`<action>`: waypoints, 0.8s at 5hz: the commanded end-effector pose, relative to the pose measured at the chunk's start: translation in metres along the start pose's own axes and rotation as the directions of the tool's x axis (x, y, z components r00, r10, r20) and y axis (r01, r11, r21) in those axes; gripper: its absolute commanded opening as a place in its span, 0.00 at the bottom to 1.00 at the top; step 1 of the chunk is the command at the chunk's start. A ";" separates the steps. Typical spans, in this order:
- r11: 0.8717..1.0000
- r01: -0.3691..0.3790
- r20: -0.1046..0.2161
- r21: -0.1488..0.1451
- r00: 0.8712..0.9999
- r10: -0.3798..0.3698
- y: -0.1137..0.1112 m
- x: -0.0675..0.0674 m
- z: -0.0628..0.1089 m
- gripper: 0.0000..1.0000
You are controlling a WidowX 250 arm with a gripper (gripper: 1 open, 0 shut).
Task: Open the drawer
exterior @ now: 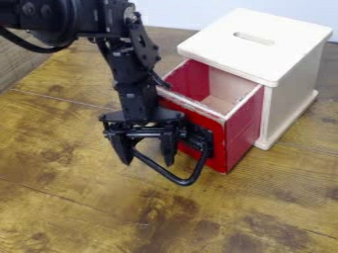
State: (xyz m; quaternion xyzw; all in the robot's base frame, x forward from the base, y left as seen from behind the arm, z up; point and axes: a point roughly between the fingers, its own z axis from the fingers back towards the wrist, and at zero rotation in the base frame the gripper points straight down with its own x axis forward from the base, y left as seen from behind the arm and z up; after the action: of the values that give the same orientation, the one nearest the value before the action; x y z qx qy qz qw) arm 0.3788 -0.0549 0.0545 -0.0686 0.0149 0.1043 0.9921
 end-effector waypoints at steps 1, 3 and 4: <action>0.999 0.016 0.082 -0.033 0.997 -0.013 -0.018 0.017 0.019 1.00; 1.000 0.004 0.065 -0.019 0.998 -0.002 -0.021 0.024 0.021 1.00; 1.000 -0.002 0.059 -0.013 0.998 0.003 -0.021 0.027 0.017 1.00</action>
State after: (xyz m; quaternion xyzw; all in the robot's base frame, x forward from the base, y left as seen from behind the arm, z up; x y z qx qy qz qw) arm 0.3991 -0.0575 0.0470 -0.0653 0.0250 0.1157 0.9908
